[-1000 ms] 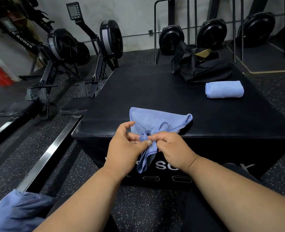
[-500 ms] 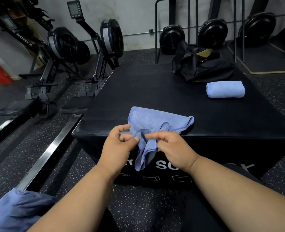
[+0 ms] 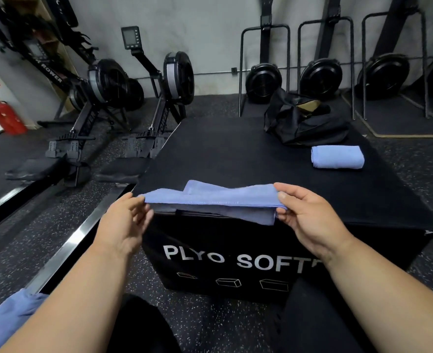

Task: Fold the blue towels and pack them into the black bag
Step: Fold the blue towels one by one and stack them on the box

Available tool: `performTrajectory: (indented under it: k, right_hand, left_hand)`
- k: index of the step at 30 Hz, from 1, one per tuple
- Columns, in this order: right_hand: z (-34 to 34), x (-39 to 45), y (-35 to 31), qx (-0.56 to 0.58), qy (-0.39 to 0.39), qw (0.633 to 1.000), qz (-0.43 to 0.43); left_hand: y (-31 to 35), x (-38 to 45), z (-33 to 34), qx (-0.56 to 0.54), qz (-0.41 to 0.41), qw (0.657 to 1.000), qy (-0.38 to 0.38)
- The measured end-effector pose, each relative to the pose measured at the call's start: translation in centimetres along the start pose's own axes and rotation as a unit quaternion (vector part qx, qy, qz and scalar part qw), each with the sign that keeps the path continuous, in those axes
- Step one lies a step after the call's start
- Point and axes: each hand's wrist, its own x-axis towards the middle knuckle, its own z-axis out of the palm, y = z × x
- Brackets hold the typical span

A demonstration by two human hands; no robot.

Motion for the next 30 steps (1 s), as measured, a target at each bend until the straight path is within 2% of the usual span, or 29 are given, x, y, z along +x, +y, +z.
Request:
performTrajectory:
  k: [5, 12, 16, 20, 22, 26, 30]
  right_hand:
    - [-0.2, -3.9, -0.5, -0.028, -0.013, 0.999, 0.031]
    - [-0.5, -6.2, -2.8, -0.038, 0.033, 0.999, 0.005]
    - [0.9, -5.4, -4.5, 0.006, 0.040, 0.999, 0.004]
    - [3.2, -3.0, -6.4, 0.003, 0.036, 0.995, 0.088]
    - [4.0, -1.4, -7.9, 0.011, 0.047, 0.996, 0.077]
    - [6.0, -0.2, -9.1, -0.046, 0.040, 0.996, 0.070]
    - [7.2, 2.0, -12.6, -0.004, 0.037, 0.999, 0.035]
  left_hand:
    - [-0.4, -2.2, -0.2, -0.012, -0.015, 1.000, -0.008]
    - [0.6, -4.2, -0.5, -0.003, 0.039, 0.999, -0.002]
    - [2.0, -4.6, 0.7, 0.035, 0.063, 0.997, -0.011]
    - [4.3, -3.3, 2.3, 0.052, 0.046, 0.997, 0.026]
    - [5.9, -2.7, 3.1, 0.053, 0.048, 0.997, 0.035]
    - [8.3, -1.8, 4.3, 0.043, 0.053, 0.997, 0.042]
    - [11.5, -1.0, 6.5, 0.037, 0.070, 0.996, 0.029]
